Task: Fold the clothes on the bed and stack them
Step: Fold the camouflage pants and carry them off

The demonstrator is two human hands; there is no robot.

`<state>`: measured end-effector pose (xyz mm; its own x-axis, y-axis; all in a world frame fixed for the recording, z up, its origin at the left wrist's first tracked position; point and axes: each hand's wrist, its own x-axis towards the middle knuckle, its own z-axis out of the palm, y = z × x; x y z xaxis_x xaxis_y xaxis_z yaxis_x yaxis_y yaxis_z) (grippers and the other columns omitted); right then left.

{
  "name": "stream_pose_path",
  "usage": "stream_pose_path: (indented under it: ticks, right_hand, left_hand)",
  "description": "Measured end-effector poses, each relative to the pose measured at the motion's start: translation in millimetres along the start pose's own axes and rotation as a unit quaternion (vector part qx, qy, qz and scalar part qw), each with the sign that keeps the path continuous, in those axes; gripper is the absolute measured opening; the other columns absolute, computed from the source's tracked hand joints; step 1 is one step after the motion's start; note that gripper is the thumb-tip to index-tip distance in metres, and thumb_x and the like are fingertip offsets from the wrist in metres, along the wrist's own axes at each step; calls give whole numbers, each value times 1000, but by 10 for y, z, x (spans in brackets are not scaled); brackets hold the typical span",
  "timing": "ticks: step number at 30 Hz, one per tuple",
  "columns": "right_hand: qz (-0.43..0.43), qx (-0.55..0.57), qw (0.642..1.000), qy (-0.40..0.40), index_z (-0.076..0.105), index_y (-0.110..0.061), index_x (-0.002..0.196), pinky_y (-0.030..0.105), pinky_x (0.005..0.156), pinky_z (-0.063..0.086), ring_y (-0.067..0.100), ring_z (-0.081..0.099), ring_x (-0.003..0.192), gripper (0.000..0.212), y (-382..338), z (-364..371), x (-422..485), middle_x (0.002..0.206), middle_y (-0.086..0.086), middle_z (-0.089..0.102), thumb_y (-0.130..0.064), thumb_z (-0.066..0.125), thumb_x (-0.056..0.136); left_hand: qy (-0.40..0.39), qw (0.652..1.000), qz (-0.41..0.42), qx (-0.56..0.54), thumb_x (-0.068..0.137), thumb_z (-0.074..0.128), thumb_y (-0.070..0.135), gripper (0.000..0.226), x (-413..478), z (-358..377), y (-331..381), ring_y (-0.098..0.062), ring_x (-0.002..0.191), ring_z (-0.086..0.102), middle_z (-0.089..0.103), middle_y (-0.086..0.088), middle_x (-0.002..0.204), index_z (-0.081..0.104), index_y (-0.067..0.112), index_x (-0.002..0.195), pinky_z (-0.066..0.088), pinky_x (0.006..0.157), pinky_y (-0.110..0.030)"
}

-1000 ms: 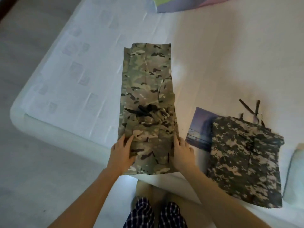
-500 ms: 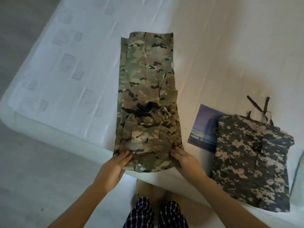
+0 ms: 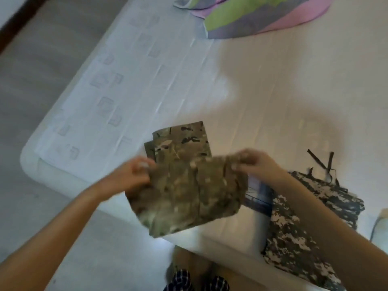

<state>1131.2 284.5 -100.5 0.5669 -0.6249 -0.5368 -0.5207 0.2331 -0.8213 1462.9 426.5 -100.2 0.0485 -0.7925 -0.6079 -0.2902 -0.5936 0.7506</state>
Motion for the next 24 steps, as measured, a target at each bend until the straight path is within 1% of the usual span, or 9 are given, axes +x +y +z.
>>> stream_pose_path:
  ticks: [2,4,6,8,11,13,15,19,24]
  right_hand:
    - [18,115,990,84,51,-26,124,19,78,52,12,63,103,49,34,58,471,115,-5,63,-27,72,80]
    - [89,102,985,107,30,-24,142,28,89,47,20,52,119,75,195,217,789,135,0,47,-38,70,80]
    - [186,33,978,89,24,-19,145,36,99,43,26,46,125,87,493,439,877,142,5,41,-48,70,77]
    - [242,12,968,73,33,-14,141,41,102,43,27,49,122,88,761,663,789,138,7,47,-55,71,72]
    - [232,-1,966,111,40,-15,134,36,95,44,26,52,117,84,956,840,740,131,6,53,-60,69,70]
    - [201,5,970,134,39,-17,135,33,93,43,23,52,115,83,950,851,803,129,3,52,-58,71,70]
    - [178,56,976,111,35,-20,137,30,92,45,18,53,110,84,901,811,866,127,-1,51,-53,74,70]
    - [232,223,947,-11,44,-26,125,22,67,53,14,64,93,67,702,714,768,111,-3,62,-47,76,70]
    - [261,355,898,0,46,-24,128,27,70,55,19,66,96,77,710,699,38,110,3,64,-41,82,62]
  left_hand:
    - [197,974,-15,-114,83,70,7,42,353,-96,-120,-12,89,64,66,1,99,53,19,120,50,70,-9]
    - [263,938,-83,-211,87,67,16,56,591,-16,-343,-18,102,59,58,-2,113,40,18,136,49,86,-23]
    - [231,930,-167,-233,87,68,25,58,664,237,-601,-19,98,58,56,-1,111,39,16,137,46,85,-30]
    - [203,933,-195,-224,83,71,29,48,614,543,-830,-12,86,60,60,-2,113,48,19,125,50,78,-29]
    - [202,916,-218,-269,73,78,38,75,572,824,-1051,-23,105,61,55,-5,129,40,20,135,50,95,-42]
    - [205,907,-226,-288,64,81,45,92,613,879,-1089,-25,108,60,55,-4,128,35,21,139,50,96,-44]
    - [189,910,-219,-297,55,81,49,97,685,879,-1062,-24,106,61,58,-3,123,38,22,137,52,91,-42]
    - [118,909,-222,-332,53,83,48,76,668,771,-815,-22,89,71,73,-3,104,57,22,120,55,71,-32]
    - [86,908,-252,-324,61,74,45,56,188,863,-356,-23,78,73,75,-6,93,63,20,110,52,69,-35]
